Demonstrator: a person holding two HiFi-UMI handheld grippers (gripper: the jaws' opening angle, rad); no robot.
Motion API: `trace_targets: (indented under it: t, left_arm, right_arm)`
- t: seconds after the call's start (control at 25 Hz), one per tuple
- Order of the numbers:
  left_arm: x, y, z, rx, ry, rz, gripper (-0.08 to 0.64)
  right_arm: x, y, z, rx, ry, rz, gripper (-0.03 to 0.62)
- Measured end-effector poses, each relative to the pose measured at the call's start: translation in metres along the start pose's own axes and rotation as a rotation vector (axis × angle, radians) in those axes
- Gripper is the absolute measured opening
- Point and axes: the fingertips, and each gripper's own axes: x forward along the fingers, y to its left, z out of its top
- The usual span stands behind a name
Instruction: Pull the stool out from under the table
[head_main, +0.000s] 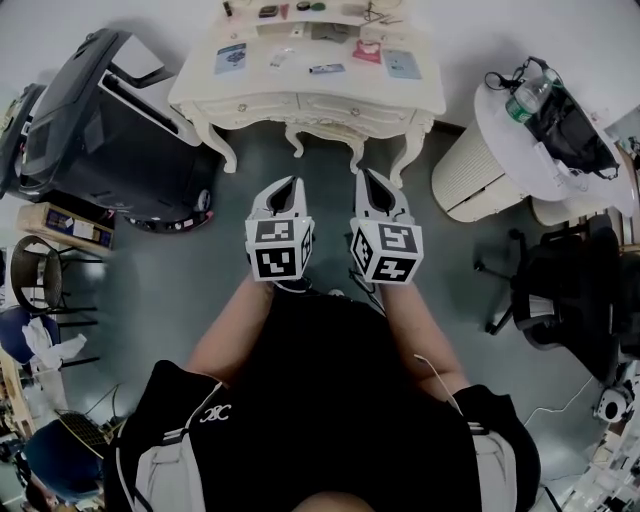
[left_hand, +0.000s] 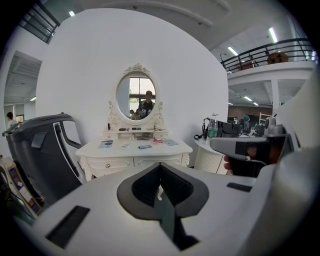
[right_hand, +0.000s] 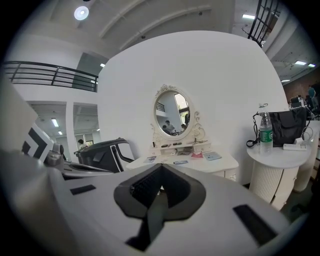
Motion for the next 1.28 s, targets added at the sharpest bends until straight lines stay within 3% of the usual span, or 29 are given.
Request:
trace_targets:
  t: [0.4, 0.6, 0.84, 1.28]
  left_arm:
    - [0.018, -0.008, 0.004, 0.038, -0.010, -0.030, 0.006]
    - [0.030, 0.000, 0.008, 0.002, -0.017, -0.033, 0.006]
    - [0.044, 0.002, 0.002, 0.012, 0.002, -0.051, 0.006]
    - [0.087, 0.036, 0.002, -0.025, 0.047, -0.084, 0.006]
  right_arm:
    - [0.012, -0.011, 0.007, 0.008, -0.028, -0.016, 0.008]
    - [0.018, -0.009, 0.009, -0.015, -0.024, -0.012, 0.008]
    - [0.032, -0.012, 0.004, -0.021, -0.009, -0.018, 0.008]
    - [0.082, -0.006, -0.009, -0.019, 0.056, -0.040, 0.009]
